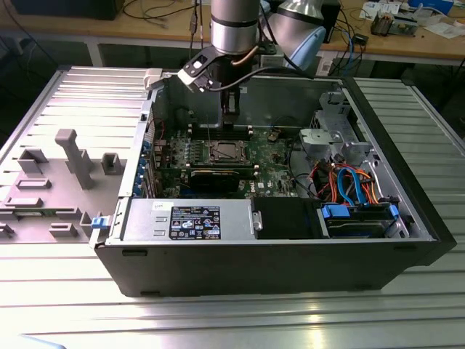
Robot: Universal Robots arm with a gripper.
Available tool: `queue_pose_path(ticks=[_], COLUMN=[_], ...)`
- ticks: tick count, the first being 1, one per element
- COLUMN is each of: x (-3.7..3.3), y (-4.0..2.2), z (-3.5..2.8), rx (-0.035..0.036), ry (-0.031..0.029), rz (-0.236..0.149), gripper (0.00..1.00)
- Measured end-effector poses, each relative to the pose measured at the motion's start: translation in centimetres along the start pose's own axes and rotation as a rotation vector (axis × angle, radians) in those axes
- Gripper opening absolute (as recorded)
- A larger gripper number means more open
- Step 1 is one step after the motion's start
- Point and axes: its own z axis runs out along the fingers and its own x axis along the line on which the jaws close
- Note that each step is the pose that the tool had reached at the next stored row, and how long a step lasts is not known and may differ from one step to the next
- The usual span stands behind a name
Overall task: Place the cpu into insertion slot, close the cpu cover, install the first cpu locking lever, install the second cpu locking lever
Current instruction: 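Install the first cpu locking lever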
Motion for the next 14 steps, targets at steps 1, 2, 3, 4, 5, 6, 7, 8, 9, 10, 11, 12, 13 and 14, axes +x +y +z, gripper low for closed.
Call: queue_pose_path(ticks=[1,2,3,4,5,6,7,8,9,10,11,12,13,14], x=[0.0,0.0,0.0,0.0,0.0,0.0,0.0,0.0,0.0,0.0,0.0,0.0,0.0,0.0], y=[0.0,0.0,0.0,0.0,0.0,0.0,0.0,0.0,-0.01,-0.01,-0.02,-0.02,-0.01,-0.02], z=[-0.09,-0.09,-0.09,-0.1,-0.1,-0.1,-0.1,-0.1,-0.1,-0.1,-0.09,-0.09,-0.09,-0.09], rx=[-0.0001,-0.0001,-0.0001,0.0,0.0,0.0001,0.0,0.0001,-0.0002,-0.0004,-0.001,-0.0018,-0.0022,-0.0025], ry=[0.0,0.0001,0.0001,0.0,0.0,0.0001,0.0001,0.0001,0.0001,0.0002,0.0004,0.0006,0.0006,0.0007], rz=[0.0,0.0,0.0,0.0,0.0,0.0,0.0,-0.001,-0.007,-0.016,-0.041,-0.069,-0.082,-0.093], gripper=[0.11,0.11,0.11,0.11,0.11,0.11,0.11,0.11,0.11,0.11,0.11,0.11,0.11,0.11])
